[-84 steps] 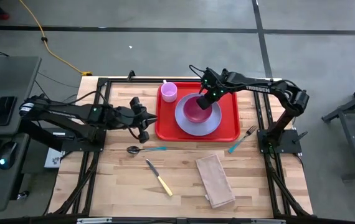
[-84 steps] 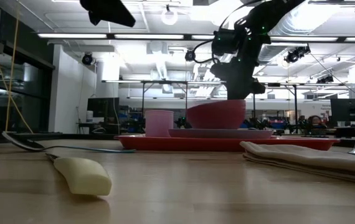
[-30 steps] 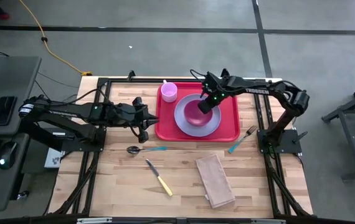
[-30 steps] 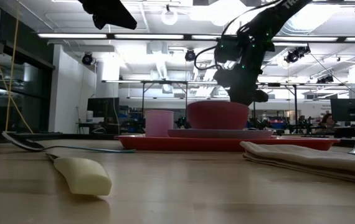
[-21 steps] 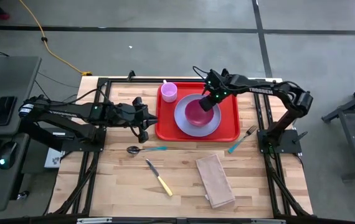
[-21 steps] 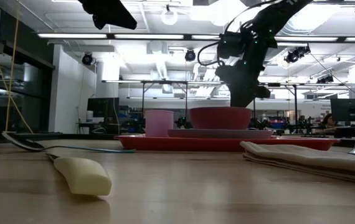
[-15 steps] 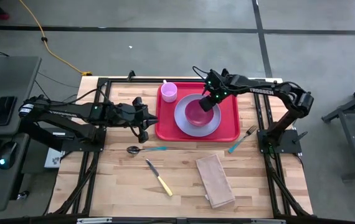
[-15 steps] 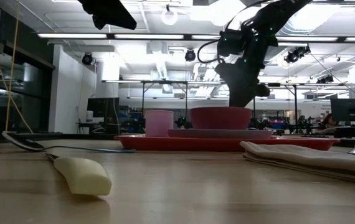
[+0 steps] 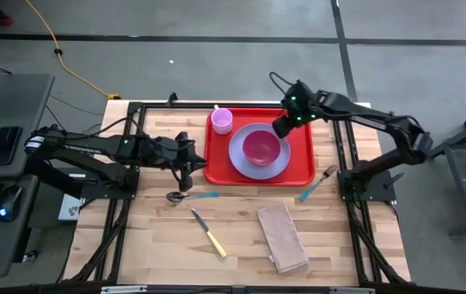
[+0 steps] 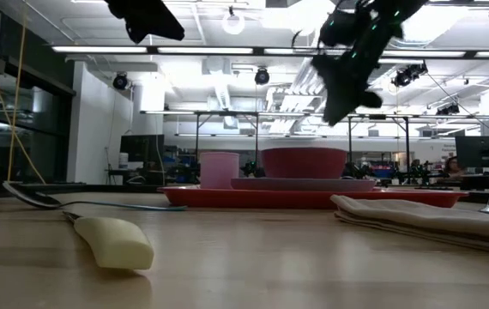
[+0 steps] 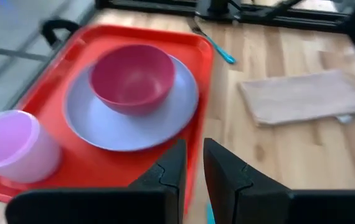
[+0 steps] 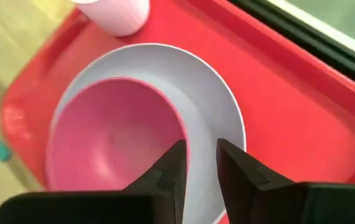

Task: Set up tray
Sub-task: Put the napkin on the red tray to the right of the purple plate

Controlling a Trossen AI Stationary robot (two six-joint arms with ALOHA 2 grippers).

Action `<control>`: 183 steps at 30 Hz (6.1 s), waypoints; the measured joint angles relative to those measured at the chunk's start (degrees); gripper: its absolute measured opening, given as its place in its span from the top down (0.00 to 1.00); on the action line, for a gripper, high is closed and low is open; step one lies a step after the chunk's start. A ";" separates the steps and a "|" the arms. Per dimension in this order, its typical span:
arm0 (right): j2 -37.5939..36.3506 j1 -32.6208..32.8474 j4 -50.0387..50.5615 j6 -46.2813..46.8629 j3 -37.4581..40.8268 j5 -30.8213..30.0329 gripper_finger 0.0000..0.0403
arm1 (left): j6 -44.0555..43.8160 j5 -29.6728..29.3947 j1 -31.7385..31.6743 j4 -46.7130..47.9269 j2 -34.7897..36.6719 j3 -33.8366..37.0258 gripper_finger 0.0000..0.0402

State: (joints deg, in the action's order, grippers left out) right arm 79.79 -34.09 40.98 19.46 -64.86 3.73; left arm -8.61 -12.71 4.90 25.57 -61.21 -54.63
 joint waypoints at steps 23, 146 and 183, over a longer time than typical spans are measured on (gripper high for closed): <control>-17.99 29.14 16.61 14.97 0.00 3.48 0.85 | -9.75 -0.48 4.18 7.12 -0.23 0.00 0.79; 27.33 49.90 10.48 -0.52 0.21 0.21 1.00 | -11.20 2.89 4.13 8.89 -3.72 0.00 0.79; 13.13 40.89 32.15 3.89 0.17 -16.88 1.00 | -9.67 2.56 4.13 8.42 -3.69 0.00 0.79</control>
State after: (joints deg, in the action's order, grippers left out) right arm 92.92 6.80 73.13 23.35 -64.69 -13.15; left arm -18.28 -10.15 9.04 33.99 -64.90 -54.63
